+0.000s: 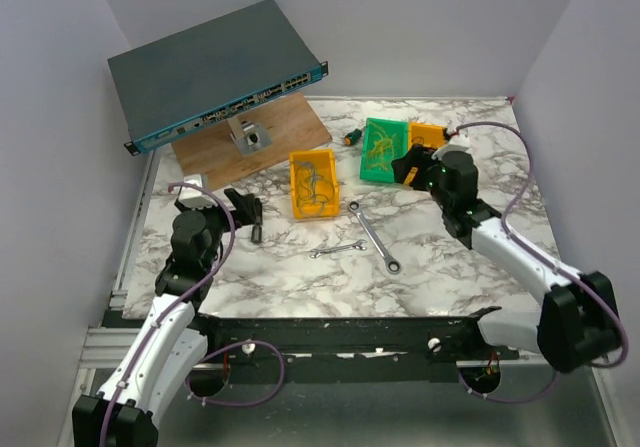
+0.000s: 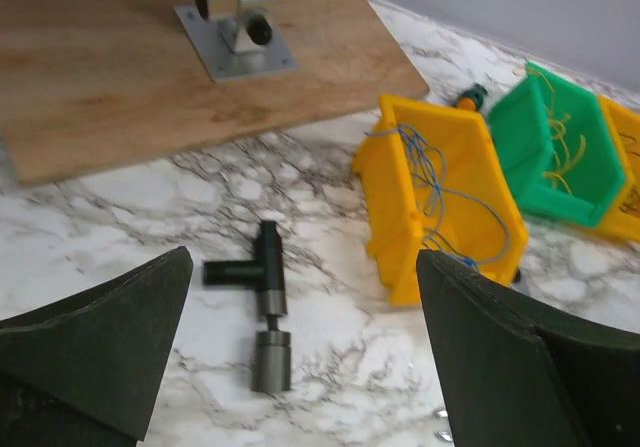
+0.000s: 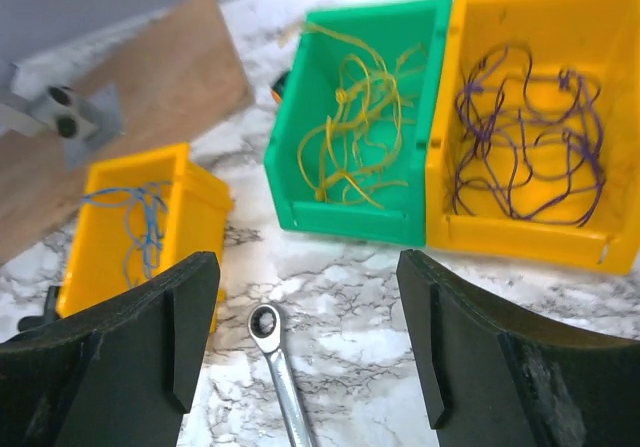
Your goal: Untangle the cables
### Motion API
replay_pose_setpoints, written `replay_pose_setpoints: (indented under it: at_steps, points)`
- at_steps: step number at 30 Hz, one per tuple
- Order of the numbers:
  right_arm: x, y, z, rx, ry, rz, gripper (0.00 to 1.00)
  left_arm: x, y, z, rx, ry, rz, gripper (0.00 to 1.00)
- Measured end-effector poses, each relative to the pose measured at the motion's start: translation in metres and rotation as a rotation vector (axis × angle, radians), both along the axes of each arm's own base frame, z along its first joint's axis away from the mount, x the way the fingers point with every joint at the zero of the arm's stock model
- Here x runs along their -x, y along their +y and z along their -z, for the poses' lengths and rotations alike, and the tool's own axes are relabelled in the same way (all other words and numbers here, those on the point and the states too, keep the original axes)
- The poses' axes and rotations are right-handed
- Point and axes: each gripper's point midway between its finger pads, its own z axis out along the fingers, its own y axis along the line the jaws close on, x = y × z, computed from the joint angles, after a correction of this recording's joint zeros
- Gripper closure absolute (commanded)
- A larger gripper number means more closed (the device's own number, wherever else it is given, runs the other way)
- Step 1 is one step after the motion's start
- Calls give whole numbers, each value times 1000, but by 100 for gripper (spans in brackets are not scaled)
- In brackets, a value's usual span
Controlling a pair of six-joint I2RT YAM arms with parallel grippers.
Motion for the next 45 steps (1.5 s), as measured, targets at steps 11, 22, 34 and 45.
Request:
replay_pose_setpoints:
  at_steps: [11,22,34,45]
  points:
    - [71,-76,23,162,-240,173,0,-9,47,41,-354,-123,-144,4]
    - [55,-125,96,369,-213,294,1,-44,74,47,-483,-123,-182,21]
    - [21,-143,82,327,-309,377,0,-65,67,57,-432,-179,-55,4]
    - [19,-141,87,315,-293,360,0,-77,67,38,-402,-216,-72,1]
